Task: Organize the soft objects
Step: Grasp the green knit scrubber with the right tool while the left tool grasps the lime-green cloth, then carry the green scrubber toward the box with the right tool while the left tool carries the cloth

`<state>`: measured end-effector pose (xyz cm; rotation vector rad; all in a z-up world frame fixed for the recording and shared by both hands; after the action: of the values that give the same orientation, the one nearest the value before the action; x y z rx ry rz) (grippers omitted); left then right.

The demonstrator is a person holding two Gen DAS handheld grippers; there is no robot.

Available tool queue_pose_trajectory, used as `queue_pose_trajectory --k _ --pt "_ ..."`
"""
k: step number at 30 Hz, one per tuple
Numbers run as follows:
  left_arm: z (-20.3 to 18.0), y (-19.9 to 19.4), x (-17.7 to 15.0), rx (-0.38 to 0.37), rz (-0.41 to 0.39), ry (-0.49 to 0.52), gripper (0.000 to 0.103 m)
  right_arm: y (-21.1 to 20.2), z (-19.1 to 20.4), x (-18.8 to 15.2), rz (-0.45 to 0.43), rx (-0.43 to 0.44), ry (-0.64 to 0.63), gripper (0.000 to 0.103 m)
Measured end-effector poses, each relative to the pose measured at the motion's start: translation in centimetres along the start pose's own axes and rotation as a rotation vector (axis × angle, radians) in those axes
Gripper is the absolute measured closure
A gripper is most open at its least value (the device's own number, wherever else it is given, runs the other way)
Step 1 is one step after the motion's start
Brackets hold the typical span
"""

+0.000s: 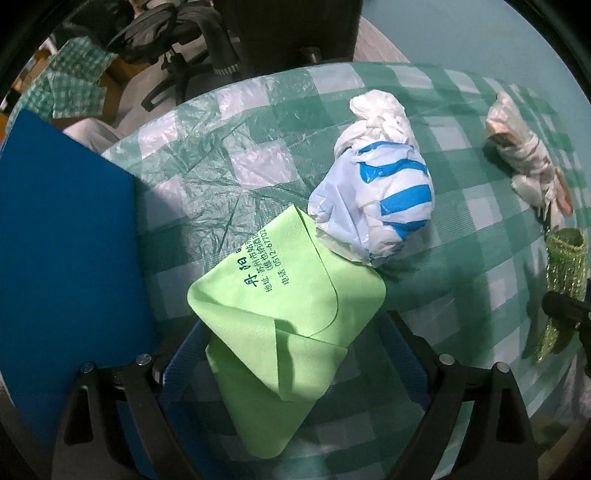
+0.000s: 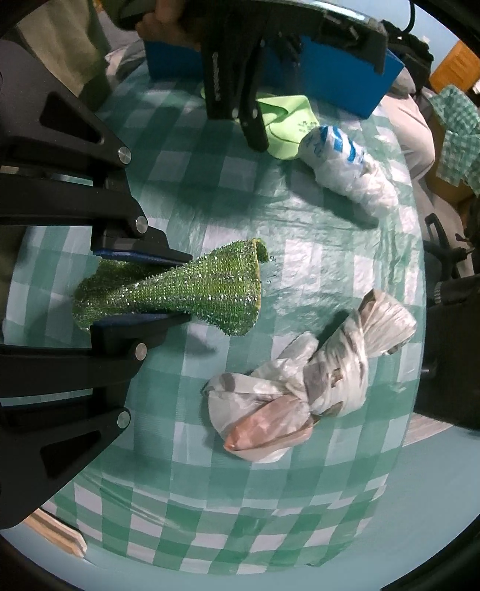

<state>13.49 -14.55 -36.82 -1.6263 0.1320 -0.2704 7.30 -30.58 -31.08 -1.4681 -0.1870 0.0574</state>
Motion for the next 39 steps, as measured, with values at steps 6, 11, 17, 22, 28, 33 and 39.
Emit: queue_pose_trajectory --k 6,11,17,22,28,33,39 --pt "0.1 -0.4 -0.3 -0.031 -0.038 -0.059 0.025 -1.0 0.4 -0.6 -0.007 0.002 -0.007 0.08" --pt "-0.9 -1.4 -0.8 -0.032 -0.053 -0.021 0.06 -1.1 0.6 -0.5 -0.015 0.002 -0.009 0.08" --pt "-2.0 -1.7 -1.8 -0.053 -0.035 0.007 0.089 -1.7 0.7 -0.7 -0.033 0.007 -0.01 0.08" --pt "-2.8 -2.6 -3.0 -0.091 -0.025 -0.004 0.091 -2.9 0.9 -0.6 -0.055 0.014 -0.017 0.08" --pt "-3.7 -4.4 -5.0 -0.123 -0.034 -0.032 0.092 -4.6 1.4 -0.3 -0.081 0.025 -0.029 0.08" --pt "-4.3 -6.1 -5.7 -0.124 -0.056 -0.031 0.092 -6.0 2.1 -0.1 -0.099 0.028 -0.049 0.08" --pt "-3.9 -8.0 -5.4 -0.125 -0.09 -0.029 0.092 -7.1 2.7 0.6 -0.119 0.025 -0.077 0.081"
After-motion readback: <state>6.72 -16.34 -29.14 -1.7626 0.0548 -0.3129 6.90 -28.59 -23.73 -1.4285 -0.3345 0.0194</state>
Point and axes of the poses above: each gripper's, at about its wrist camera, not at the fingertips, and y roughly the way its jaws point, z to its left, x to its top, the point moved 10 cm from there along y, roughly the way its jaws point, and after that the axes turned 6 degrees about -x, right-handed, at the moved point
